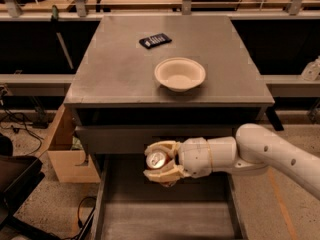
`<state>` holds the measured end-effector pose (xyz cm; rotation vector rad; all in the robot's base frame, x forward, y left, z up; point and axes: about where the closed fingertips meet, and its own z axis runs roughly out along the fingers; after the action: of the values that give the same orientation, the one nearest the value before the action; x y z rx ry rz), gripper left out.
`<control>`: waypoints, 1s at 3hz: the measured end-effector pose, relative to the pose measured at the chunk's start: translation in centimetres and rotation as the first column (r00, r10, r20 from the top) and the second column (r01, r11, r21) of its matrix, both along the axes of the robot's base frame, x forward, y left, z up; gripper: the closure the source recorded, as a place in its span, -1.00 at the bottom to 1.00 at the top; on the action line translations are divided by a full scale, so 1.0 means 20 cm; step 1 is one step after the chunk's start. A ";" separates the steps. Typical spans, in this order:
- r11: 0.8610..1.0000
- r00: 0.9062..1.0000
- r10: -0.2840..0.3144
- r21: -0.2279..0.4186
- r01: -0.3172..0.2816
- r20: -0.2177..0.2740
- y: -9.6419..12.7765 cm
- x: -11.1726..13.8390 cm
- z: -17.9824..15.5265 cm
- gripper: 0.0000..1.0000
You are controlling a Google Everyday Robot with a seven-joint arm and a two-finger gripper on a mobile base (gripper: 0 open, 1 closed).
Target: Pick coke can from middle drawer and place on counter
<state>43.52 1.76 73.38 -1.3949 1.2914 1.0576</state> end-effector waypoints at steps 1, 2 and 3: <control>0.997 0.999 -0.036 0.067 0.034 0.016 0.01 0.07 0.50 1.00; 0.988 0.994 -0.103 0.115 0.099 0.029 0.05 0.15 0.76 1.00; 0.988 0.994 -0.103 0.115 0.099 0.029 0.05 0.15 0.76 1.00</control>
Offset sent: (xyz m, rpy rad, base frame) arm 0.0497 0.0117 0.2063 0.1638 -0.0536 -0.1825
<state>46.56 2.72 88.54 -1.2447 1.2440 1.0176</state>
